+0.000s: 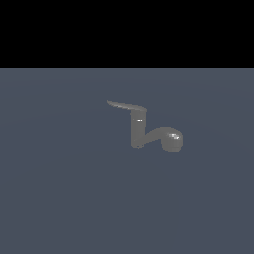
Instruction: Turn on the faucet by rotating a designated handle.
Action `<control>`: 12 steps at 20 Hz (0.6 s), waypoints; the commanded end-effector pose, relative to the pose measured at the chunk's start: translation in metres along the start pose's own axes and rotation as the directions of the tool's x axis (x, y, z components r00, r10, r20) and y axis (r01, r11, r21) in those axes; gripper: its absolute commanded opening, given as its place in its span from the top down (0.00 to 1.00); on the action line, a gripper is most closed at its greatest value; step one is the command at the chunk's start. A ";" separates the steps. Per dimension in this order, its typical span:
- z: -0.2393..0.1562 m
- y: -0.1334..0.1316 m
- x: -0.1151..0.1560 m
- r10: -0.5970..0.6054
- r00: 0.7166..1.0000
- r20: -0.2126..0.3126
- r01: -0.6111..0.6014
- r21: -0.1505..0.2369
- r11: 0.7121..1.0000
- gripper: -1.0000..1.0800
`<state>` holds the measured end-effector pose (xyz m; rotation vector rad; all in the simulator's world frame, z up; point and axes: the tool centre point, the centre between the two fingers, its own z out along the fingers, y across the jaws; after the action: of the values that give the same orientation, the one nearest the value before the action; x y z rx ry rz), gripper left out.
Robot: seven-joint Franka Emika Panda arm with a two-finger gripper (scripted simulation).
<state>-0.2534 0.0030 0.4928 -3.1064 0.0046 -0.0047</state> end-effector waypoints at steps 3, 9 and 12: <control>0.000 0.000 0.000 0.002 1.000 0.000 -0.002 0.000 1.000 1.00; 0.008 -0.006 0.005 0.035 0.999 0.000 -0.035 0.000 0.999 1.00; 0.015 -0.012 0.010 0.067 0.998 -0.001 -0.067 -0.001 0.998 1.00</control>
<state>-0.2456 0.0125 0.4817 -3.1059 0.0846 -0.0048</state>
